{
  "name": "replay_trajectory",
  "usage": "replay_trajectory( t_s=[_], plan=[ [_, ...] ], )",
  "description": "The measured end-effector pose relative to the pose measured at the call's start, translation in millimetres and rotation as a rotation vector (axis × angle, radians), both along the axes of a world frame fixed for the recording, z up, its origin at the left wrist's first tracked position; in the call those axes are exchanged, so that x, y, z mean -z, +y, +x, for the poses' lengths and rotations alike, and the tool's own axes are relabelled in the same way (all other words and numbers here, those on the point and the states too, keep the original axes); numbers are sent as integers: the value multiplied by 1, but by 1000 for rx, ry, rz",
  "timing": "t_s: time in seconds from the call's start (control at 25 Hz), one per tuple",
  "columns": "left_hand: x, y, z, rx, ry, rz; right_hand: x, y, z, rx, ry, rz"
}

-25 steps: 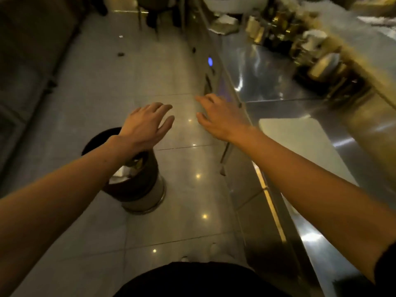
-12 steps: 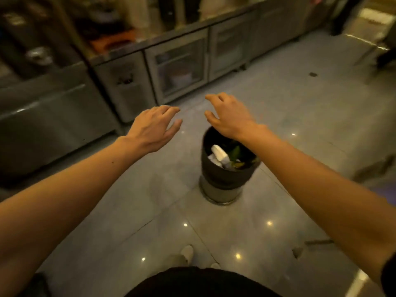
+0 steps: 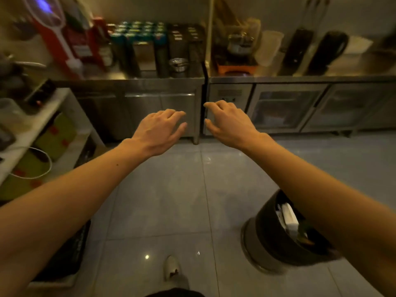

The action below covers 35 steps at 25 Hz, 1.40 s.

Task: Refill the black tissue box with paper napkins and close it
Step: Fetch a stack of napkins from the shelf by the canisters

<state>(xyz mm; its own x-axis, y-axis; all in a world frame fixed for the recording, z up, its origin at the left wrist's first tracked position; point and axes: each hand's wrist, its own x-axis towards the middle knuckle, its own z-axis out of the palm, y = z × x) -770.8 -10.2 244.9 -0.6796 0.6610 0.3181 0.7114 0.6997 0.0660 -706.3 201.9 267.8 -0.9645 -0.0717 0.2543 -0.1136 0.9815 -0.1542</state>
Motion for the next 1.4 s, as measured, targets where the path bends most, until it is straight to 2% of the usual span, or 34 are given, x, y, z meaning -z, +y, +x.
replay_trajectory(
  t_s=[0.32,0.6,1.08,1.2,1.4],
  plan=[
    [-60,-105,-137,-121,94,74,-68,-90,-168,-105,111,44],
    [-97,-168,-246,-194,139,110,-99,-144,-289,-209,152,21],
    [-149,-143,-513,-275,197,112,-158,-113,-563,-243,277,-33],
    [-159,-139,-583,-285,219,133,-172,-102,-635,-245,317,16],
    [-157,-136,-715,-271,204,123,-181,-104,-764,-238,295,15]
  ],
)
